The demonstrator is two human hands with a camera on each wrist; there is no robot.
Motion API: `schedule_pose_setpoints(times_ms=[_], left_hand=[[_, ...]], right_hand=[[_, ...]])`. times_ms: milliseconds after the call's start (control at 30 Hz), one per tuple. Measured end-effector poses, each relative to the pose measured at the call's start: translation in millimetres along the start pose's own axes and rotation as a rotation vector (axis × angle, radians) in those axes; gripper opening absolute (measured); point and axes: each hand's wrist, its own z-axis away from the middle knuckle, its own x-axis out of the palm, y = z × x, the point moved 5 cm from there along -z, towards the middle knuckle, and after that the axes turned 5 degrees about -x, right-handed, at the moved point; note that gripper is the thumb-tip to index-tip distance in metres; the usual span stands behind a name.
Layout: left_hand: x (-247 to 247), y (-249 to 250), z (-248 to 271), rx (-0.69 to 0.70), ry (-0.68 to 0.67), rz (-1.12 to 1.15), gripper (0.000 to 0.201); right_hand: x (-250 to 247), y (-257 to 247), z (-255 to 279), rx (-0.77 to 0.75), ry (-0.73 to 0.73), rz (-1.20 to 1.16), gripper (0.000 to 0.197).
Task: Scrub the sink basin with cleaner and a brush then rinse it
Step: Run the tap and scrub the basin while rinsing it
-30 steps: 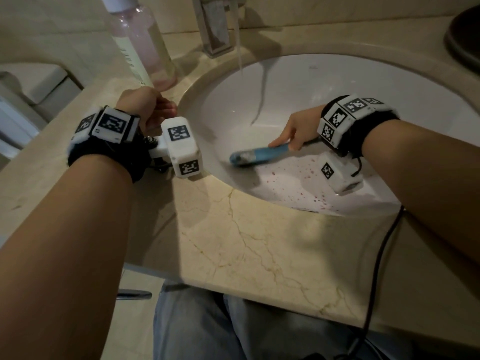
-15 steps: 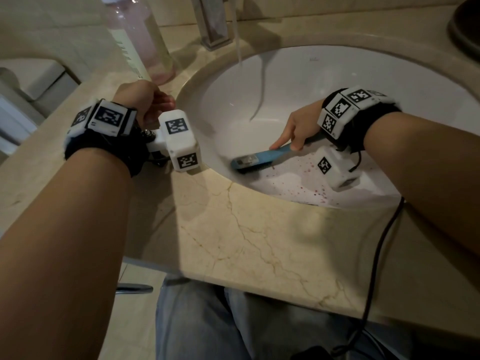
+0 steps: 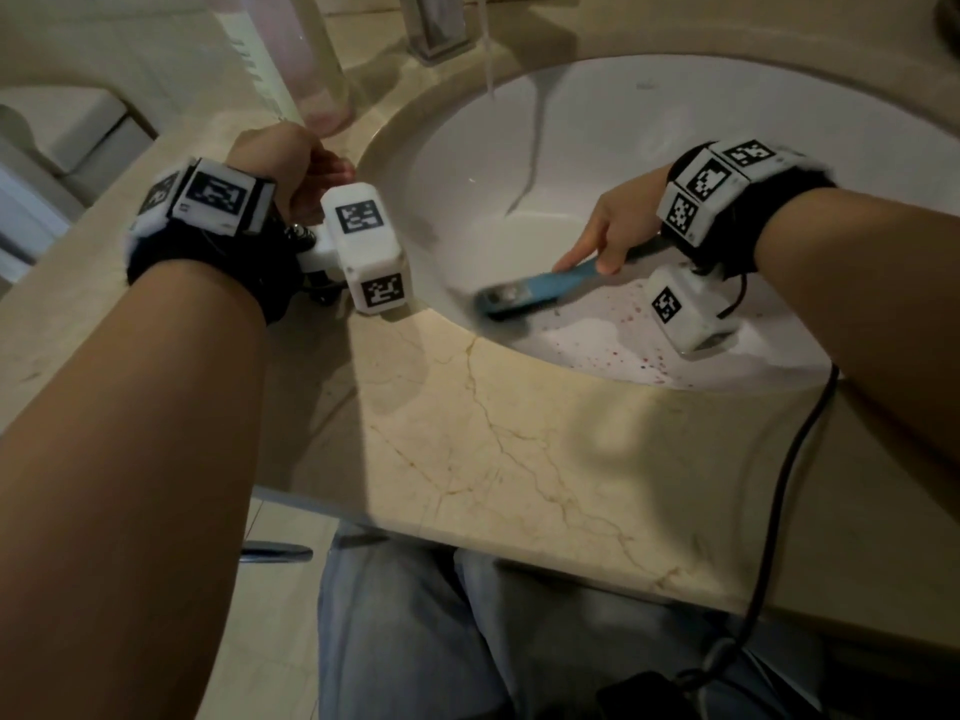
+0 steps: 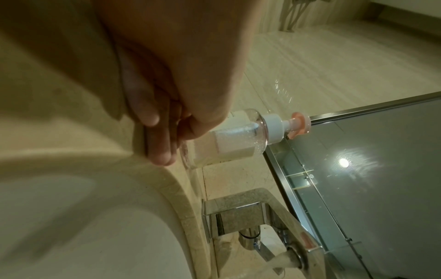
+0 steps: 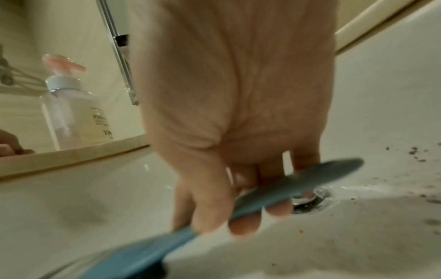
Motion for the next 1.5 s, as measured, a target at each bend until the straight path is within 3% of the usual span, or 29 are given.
schedule_pose_setpoints(times_ms=[133, 233, 300, 433, 500, 667, 733, 800, 867, 900, 967, 1100, 1200, 1267, 1333, 1433, 1500], left_hand=[[0.3, 0.5, 0.3, 0.01, 0.007, -0.009, 0.037], [2.3, 0.6, -0.4, 0.015, -0.013, 0.004, 0.037], [1.6, 0.7, -1.0, 0.018, -0.012, 0.007, 0.037], [-2.2, 0.1, -4.2, 0.022, 0.006, 0.016, 0.033], [-2.8, -0.1, -4.5, 0.023, 0.011, 0.029, 0.032], [-2.9, -0.2, -4.5, 0.023, 0.016, 0.05, 0.03], [-2.1, -0.1, -4.3, 0.017, 0.009, 0.053, 0.031], [-0.2, -0.4, -3.6, 0.014, -0.004, 0.056, 0.033], [-0.1, -1.1, -3.5, 0.013, -0.001, 0.044, 0.031], [-0.8, -1.3, -3.9, 0.012, 0.005, 0.037, 0.03], [-2.5, -1.2, -5.2, 0.01, 0.012, 0.031, 0.029], [-1.5, -0.8, -4.8, 0.007, 0.007, 0.05, 0.031], [0.1, -0.2, -2.1, 0.017, 0.009, 0.079, 0.03], [-0.6, -0.3, -1.5, 0.02, 0.021, 0.071, 0.029], [-1.9, -0.4, -2.7, 0.023, 0.031, 0.071, 0.028], [-3.1, -0.7, -4.6, 0.027, 0.034, 0.075, 0.029], [-3.3, -0.8, -5.6, 0.028, 0.035, 0.059, 0.029]], right_hand=[[-14.4, 7.4, -3.3, 0.032, 0.336, 0.03, 0.041], [-19.4, 4.0, -3.6, -0.003, 0.405, 0.009, 0.039], [-19.0, 1.5, -1.6, -0.065, 0.308, -0.073, 0.042], [-1.1, 2.9, 3.8, -0.101, -0.094, -0.122, 0.045], [-1.7, 10.3, 7.8, -0.037, -0.077, -0.055, 0.044], [-17.8, 36.5, 13.0, 0.104, 0.265, 0.026, 0.044], [-21.3, 38.9, 10.3, 0.108, 0.312, 0.01, 0.042], [-18.3, 36.5, 9.3, 0.064, 0.217, -0.055, 0.042], [-6.5, 27.5, 12.2, 0.022, 0.014, -0.114, 0.043], [0.9, 23.4, 15.0, 0.021, -0.091, -0.098, 0.043], [6.3, 21.7, 16.8, 0.039, -0.171, 0.003, 0.043], [-4.4, 36.8, 17.9, 0.111, -0.037, 0.031, 0.043], [-17.4, 49.9, 14.9, 0.151, 0.219, -0.013, 0.043], [-22.5, 52.3, 13.3, 0.158, 0.296, 0.006, 0.043], [-18.4, 45.8, 12.1, 0.122, 0.215, 0.037, 0.044], [-1.6, 26.8, 13.5, 0.055, -0.076, 0.103, 0.043], [2.6, 20.1, 13.1, 0.035, -0.132, 0.055, 0.041]])
